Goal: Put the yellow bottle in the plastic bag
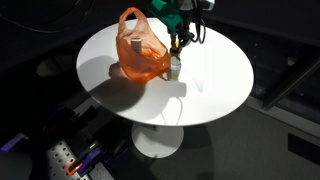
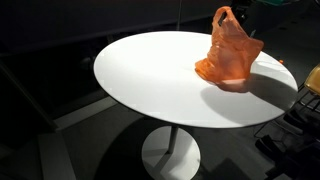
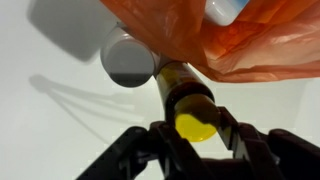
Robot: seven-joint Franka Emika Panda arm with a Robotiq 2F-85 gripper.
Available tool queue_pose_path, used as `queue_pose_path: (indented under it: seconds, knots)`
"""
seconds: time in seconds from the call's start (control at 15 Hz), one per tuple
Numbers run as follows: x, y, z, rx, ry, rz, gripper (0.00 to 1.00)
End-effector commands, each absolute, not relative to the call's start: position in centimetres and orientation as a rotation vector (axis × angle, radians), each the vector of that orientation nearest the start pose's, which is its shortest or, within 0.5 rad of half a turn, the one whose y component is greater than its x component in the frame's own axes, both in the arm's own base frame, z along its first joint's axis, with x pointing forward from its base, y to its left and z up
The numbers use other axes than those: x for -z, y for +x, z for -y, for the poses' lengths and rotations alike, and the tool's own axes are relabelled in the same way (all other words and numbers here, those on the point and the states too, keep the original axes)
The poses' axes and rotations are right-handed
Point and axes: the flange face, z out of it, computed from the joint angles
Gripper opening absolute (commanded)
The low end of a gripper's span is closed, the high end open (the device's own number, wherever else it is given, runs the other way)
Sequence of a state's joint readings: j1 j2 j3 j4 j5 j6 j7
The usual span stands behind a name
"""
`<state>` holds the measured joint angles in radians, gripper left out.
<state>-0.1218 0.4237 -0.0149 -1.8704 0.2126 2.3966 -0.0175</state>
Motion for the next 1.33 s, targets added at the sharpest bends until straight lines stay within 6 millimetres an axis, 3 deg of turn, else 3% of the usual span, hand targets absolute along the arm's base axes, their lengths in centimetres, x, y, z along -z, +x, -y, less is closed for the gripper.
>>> queue_pose_path:
  seconds: [0.0, 0.33, 0.6, 0.93, 1.27]
  knots:
    - [-34.1, 63.7, 9.1, 0.263, -2.925, -0.428, 0.20]
    - [-39.2, 61.8, 8.9, 0.362, -2.899, -0.415, 0.20]
    - [-41.8, 59.3, 8.6, 0.392, -2.856, -0.389, 0.20]
    - [-42.6, 56.5, 7.6, 0.383, -2.803, -0.313, 0.20]
    - [-41.4, 54.5, 6.2, 0.303, -2.801, -0.265, 0.20]
